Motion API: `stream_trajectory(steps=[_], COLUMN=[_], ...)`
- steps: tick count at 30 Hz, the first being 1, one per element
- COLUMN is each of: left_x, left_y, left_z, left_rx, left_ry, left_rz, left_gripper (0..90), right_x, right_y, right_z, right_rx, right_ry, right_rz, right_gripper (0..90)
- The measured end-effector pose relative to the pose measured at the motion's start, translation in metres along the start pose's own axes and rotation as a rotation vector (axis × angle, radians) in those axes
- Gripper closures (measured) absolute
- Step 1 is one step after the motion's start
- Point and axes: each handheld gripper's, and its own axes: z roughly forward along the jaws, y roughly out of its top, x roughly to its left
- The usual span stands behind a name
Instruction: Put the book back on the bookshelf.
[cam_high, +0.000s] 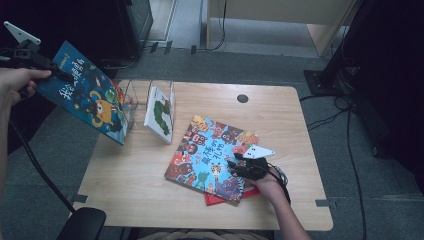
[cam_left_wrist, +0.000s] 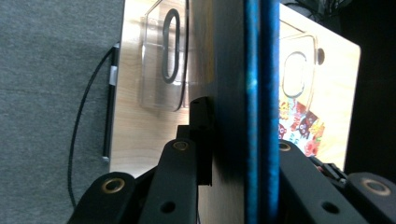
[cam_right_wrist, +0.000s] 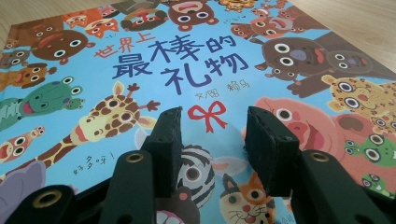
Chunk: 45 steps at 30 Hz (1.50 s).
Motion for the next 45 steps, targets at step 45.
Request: stream_trajectory(steps=[45], left_x=[0.016], left_y=[-0.006], left_z=[0.019], left_rx=[0.013], left_ry=[-0.059], left_rz=[0.023], left_gripper=[75.4], right_x=[0.0], right_y=[0.0], right_z=[0.0], right_rx=[0.001], right_ry=[0.002], right_rz=[-0.004], right_gripper=[55.4])
